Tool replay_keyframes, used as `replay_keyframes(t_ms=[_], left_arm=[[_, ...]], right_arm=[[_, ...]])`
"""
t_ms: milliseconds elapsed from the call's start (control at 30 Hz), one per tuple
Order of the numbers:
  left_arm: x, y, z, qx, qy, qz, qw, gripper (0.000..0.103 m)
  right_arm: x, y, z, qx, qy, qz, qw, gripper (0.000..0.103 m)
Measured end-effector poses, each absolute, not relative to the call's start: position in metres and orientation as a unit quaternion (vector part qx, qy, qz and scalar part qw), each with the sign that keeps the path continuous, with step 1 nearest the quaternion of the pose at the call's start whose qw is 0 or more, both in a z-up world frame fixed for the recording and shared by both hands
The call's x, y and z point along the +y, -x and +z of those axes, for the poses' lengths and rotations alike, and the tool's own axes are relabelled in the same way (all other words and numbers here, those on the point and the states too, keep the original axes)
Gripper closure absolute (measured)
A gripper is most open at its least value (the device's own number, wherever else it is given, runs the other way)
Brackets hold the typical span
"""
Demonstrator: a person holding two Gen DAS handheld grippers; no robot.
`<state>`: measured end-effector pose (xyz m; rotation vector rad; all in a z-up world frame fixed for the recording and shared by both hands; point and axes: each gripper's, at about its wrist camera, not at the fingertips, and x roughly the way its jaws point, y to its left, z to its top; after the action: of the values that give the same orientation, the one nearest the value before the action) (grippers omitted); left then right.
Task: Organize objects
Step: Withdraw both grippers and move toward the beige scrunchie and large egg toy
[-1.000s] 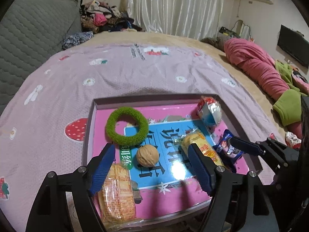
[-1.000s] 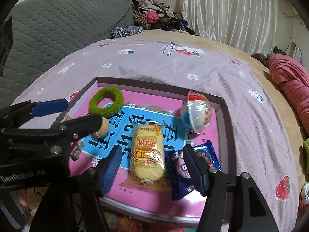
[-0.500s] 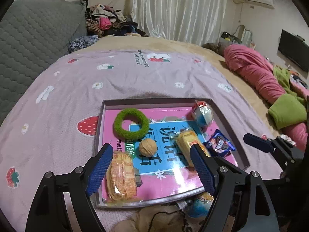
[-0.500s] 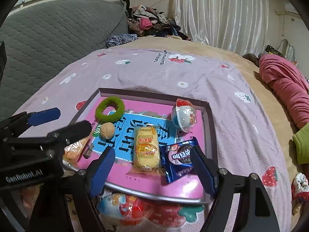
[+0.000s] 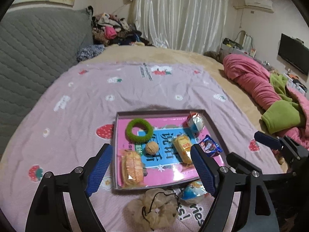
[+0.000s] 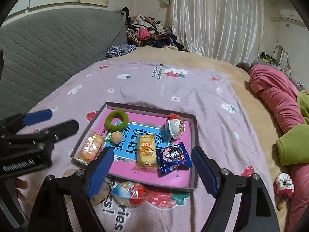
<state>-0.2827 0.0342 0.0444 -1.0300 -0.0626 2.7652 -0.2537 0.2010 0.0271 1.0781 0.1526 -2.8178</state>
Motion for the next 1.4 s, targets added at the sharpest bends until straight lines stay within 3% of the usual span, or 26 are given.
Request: replay_keyframes(t_ms=[733, 1400], left_arm=[[0.011, 0.181, 0.109, -0.005, 0.324, 0.943, 0.075, 0.019], [0.009, 0.135, 0.056, 0.008, 0.378, 0.923, 0.069, 0.019]], right_arm=[[0.193, 0.151, 0.096, 0.064, -0.312, -0.946, 0.059, 0.013], [0.179, 0.101, 0.075, 0.079, -0.332, -0.938, 0.06, 0.01]])
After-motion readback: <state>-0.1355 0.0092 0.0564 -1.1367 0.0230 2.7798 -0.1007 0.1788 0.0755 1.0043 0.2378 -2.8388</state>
